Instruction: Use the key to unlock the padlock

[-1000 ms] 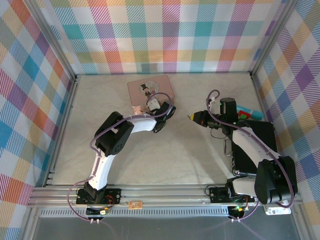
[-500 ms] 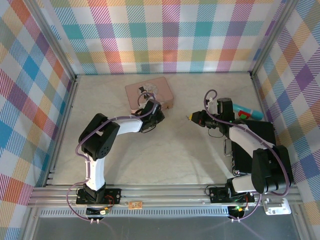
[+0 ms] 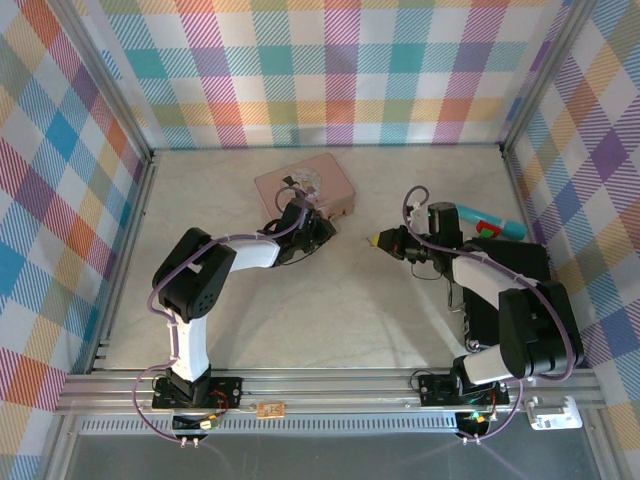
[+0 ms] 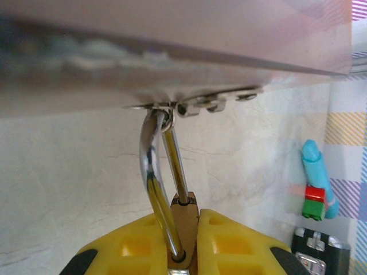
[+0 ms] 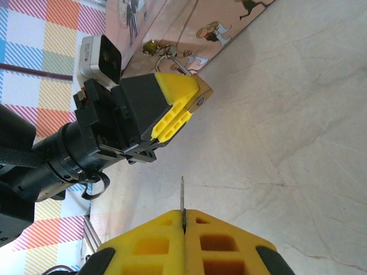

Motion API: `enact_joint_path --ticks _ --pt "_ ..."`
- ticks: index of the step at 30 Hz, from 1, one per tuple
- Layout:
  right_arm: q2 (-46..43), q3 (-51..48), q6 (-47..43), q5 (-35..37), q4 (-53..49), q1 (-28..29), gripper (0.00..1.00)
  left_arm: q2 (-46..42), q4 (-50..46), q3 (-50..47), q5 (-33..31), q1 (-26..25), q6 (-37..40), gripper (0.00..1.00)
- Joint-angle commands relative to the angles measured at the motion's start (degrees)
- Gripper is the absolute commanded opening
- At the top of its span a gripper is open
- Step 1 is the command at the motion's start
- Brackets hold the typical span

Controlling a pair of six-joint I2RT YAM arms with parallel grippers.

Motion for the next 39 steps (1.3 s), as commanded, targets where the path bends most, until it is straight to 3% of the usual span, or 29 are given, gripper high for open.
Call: enact_joint_path --ticks 1,7,10,14,25,39 --pt "1.85 -0.75 2.99 -2.06 5.55 1.15 0.0 -4.36 9.08 -1.16 4.82 0.78 -2.64 0.0" --pt "7.54 -5.71 14.86 -4.18 25.46 2.78 0.0 -3.63 20.52 -3.04 10.93 1.41 -6.38 0.0" --pt "11.3 -7.18 19.24 -4.08 35.14 3.2 0.0 -3.39 26.77 -5.62 10.95 1.5 -8.26 0.0" --pt "15.1 -7.44 22.97 -4.5 42.97 3.33 0.0 -4.16 27.44 -6.82 11.15 1.76 -7.32 0.0" --pt "23.39 -3.89 28.11 -6.02 52.88 3.33 0.0 -3.68 31.0 -7.73 12.11 2.12 -7.93 0.0" --pt "24.63 -1.15 29.06 -6.14 52.91 3.33 0.0 -4.41 29.35 -7.93 11.32 2.02 -6.39 0.0"
